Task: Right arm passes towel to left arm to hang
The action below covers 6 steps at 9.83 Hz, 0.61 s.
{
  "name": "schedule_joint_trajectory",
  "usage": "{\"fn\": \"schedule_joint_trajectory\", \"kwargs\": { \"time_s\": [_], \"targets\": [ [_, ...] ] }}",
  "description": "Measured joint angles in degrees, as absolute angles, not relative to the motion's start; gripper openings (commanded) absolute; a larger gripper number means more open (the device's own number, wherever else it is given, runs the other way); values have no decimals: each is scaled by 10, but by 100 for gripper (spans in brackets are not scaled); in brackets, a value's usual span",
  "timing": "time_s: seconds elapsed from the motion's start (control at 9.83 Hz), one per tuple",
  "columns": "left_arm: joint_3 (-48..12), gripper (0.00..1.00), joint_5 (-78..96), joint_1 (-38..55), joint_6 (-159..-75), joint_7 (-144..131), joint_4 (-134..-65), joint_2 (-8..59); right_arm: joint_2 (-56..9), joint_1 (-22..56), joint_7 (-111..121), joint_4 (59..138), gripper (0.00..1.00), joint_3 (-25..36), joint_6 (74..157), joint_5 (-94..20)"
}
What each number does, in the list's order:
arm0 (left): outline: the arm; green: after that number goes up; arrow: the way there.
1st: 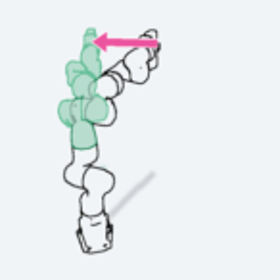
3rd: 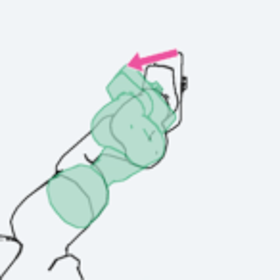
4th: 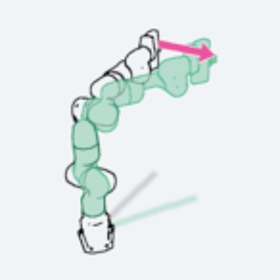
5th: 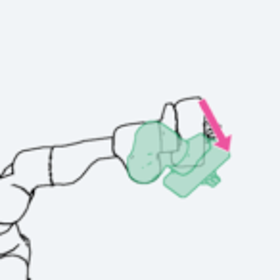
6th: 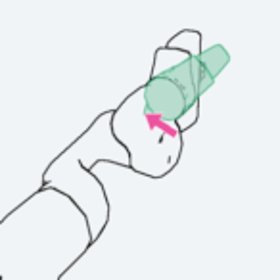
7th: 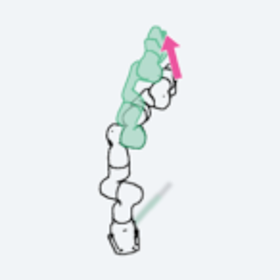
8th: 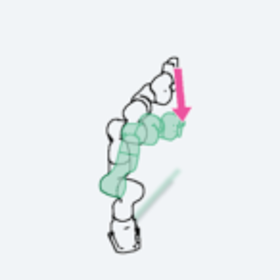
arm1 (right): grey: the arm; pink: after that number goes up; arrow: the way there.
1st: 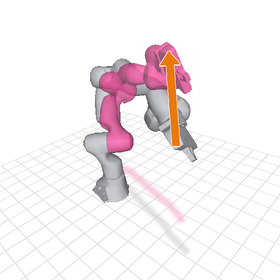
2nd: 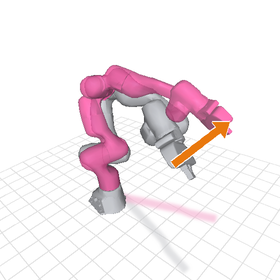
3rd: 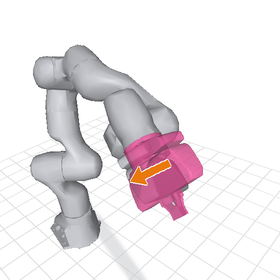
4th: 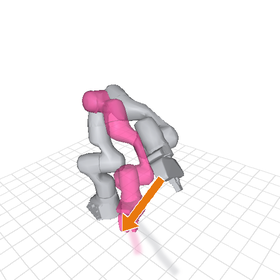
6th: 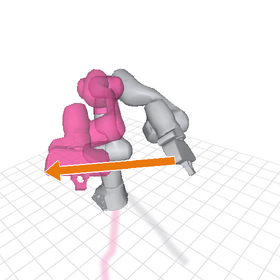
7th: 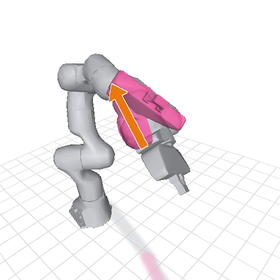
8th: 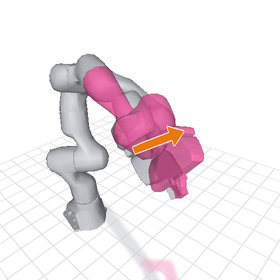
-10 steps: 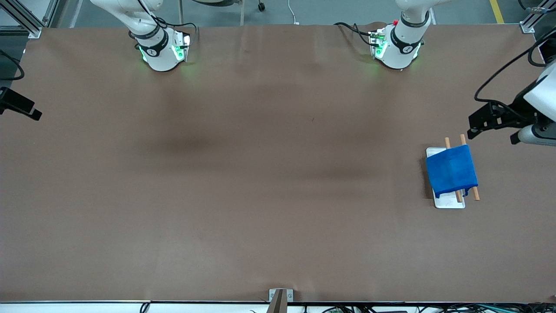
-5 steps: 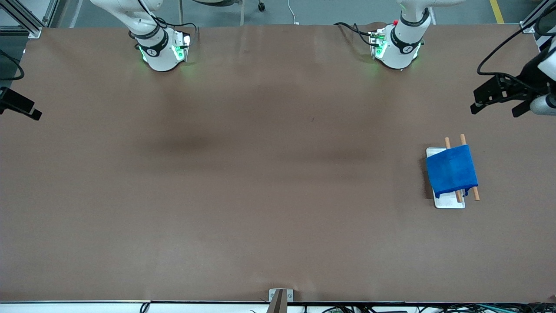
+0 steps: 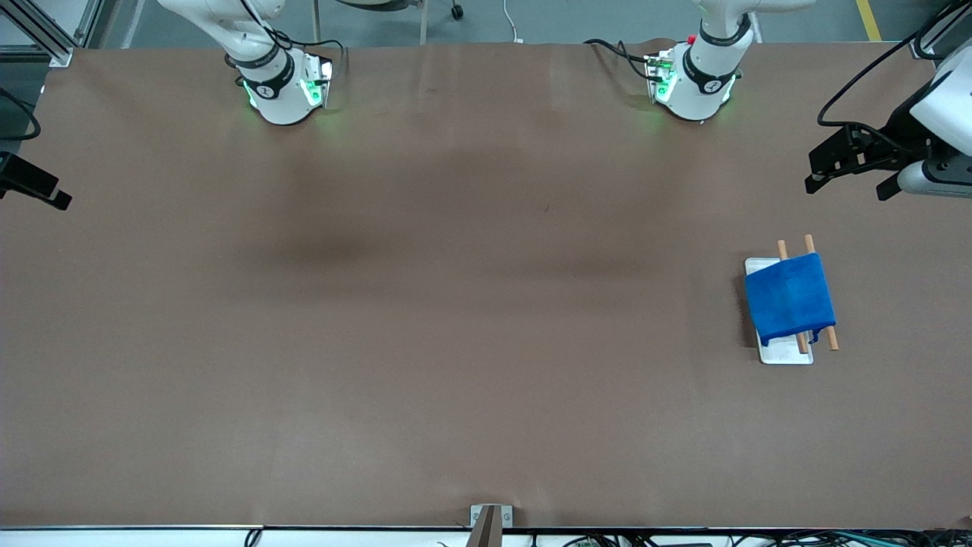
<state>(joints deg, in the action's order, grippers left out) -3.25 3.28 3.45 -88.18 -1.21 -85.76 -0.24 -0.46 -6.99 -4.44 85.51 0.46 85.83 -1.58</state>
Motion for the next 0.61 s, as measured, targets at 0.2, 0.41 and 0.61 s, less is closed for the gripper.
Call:
{"fn": "schedule_joint_trajectory", "kwargs": {
  "time_s": [0.2,0.41,0.61],
  "targets": [
    [-30,100,29,35,-883,-9,-857,0,-5,-70,-44,855,100,5,858,-16],
    [-26,100,11,35,-884,10,-857,0,-5,-70,-44,855,100,5,858,-16],
    [-26,100,9,35,-885,10,-857,0,-5,-71,-44,855,100,5,858,-16]
  ]
}}
